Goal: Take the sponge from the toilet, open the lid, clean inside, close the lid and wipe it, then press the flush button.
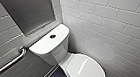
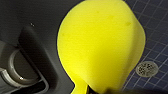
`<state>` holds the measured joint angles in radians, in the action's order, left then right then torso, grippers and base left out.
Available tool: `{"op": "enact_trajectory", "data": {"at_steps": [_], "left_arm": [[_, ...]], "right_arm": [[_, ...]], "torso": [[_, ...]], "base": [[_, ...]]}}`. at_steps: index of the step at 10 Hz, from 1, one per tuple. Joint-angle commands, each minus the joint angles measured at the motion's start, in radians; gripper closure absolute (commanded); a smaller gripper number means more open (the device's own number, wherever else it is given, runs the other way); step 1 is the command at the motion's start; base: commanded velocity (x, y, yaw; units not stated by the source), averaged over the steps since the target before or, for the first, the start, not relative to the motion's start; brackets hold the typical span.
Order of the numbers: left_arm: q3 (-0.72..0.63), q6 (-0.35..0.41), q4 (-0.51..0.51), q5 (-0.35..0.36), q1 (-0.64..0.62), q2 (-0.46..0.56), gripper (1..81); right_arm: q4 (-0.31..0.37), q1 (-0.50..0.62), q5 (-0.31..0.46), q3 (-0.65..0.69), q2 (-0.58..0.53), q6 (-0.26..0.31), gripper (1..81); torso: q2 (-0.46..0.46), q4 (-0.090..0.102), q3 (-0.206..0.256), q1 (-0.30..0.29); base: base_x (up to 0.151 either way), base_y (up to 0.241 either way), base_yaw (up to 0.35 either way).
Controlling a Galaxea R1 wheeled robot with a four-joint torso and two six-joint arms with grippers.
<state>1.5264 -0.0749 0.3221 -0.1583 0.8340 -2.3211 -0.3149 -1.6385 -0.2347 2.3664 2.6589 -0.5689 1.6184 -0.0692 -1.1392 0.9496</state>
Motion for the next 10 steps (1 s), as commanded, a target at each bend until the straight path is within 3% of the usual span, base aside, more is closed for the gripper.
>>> {"op": "enact_trajectory", "data": {"at_steps": [1,2,5,8,10], "left_arm": [[-0.087,0.012,-0.203,-0.04,0.111,0.089,1.0],[-0.091,0.013,-0.26,-0.038,0.174,0.094,1.0],[-0.101,0.012,-0.42,-0.017,0.344,0.086,1.0],[-0.084,0.012,-0.518,0.006,0.446,0.057,1.0],[-0.046,0.01,-0.572,0.01,0.517,0.022,1.0]], "right_arm": [[0.464,-0.001,0.058,-0.249,-0.128,0.501,81.1],[0.531,0.008,0.051,-0.362,-0.185,0.579,81.1],[0.531,0.065,0.043,-0.7,-0.397,0.581,81.1],[0.53,0.128,-0.023,-0.835,-0.492,0.586,81.1],[0.519,0.195,-0.038,-1.022,-0.613,0.593,81.1]], "torso": [[0.0,0.0,0.0,0.0],[0.0,0.0,0.0,0.0],[0.0,0.0,0.0,0.0],[0.0,0.0,0.0,0.0],[0.0,0.0,0.001,0.0]], "base": [[0.0,0.0,0.0],[0.0,0.0,0.0],[0.0,0.0,0.0],[0.0,0.0,0.0],[0.0,0.0,0.0]]}}
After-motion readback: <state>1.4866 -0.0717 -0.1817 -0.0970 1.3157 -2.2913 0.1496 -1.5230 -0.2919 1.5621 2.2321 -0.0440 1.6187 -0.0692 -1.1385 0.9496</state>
